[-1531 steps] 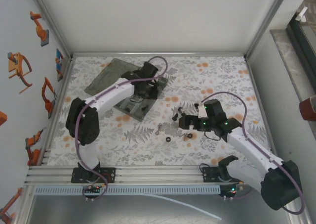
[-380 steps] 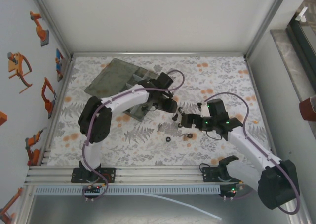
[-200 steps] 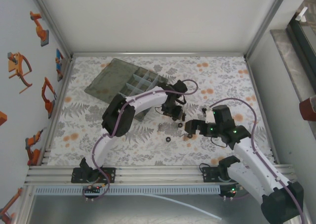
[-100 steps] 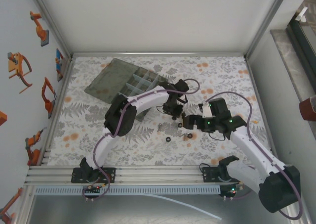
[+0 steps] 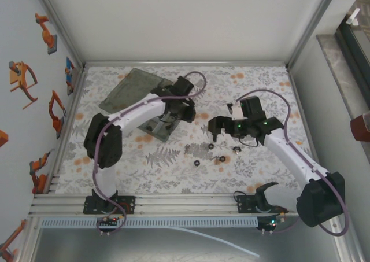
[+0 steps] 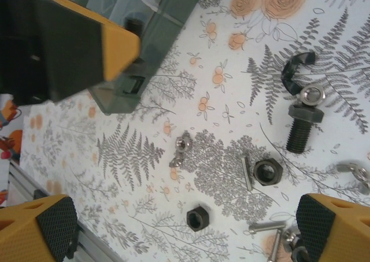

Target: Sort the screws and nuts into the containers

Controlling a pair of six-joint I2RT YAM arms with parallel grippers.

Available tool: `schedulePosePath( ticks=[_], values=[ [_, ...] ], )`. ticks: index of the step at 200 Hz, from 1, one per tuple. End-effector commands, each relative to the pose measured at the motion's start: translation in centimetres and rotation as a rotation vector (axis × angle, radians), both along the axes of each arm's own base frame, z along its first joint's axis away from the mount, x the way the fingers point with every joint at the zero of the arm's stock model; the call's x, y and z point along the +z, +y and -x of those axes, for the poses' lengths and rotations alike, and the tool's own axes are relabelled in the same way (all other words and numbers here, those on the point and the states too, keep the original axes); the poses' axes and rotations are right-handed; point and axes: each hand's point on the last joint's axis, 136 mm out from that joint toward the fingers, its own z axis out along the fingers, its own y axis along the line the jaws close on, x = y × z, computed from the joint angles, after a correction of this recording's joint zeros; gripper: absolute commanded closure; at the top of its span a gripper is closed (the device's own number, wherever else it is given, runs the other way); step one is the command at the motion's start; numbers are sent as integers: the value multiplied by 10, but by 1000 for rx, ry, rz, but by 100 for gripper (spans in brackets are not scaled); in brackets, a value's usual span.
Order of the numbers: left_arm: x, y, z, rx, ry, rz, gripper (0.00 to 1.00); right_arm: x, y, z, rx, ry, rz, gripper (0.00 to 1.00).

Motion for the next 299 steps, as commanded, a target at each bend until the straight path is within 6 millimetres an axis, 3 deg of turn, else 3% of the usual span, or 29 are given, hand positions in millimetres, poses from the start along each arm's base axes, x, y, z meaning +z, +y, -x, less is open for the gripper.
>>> schedulePosePath(
  ticks=[1, 36, 71, 98, 136, 180, 255, 272, 299],
  values=[
    [11, 30, -5, 24, -39, -36, 89, 17, 12, -13, -17, -35, -84, 1],
    [-13, 76, -2, 67, 0, -162, 89, 17, 29, -23, -3, -48, -106, 1],
    [-30, 95, 9, 97, 44, -210, 89, 12, 55, -28, 47, -57, -97, 1],
    [-39, 106, 12, 117, 68, -263, 89, 5, 62, -31, 30, -61, -121, 1],
    [-50, 113, 8, 129, 84, -309, 88, -7, 47, -32, -44, -77, -53, 2],
    [-59, 108, 2, 147, 114, -318, 84, -12, 32, -14, -16, -82, 20, 1],
    [-18, 89, 1, 172, -6, -333, 65, -10, 4, 20, -18, -129, 63, 1],
    [0, 60, 5, 133, -62, -267, 64, -12, -4, 28, -28, -131, 76, 1],
    [14, -8, 18, 52, -32, -28, 58, -25, -19, 38, -63, -97, 117, 0]
  ],
)
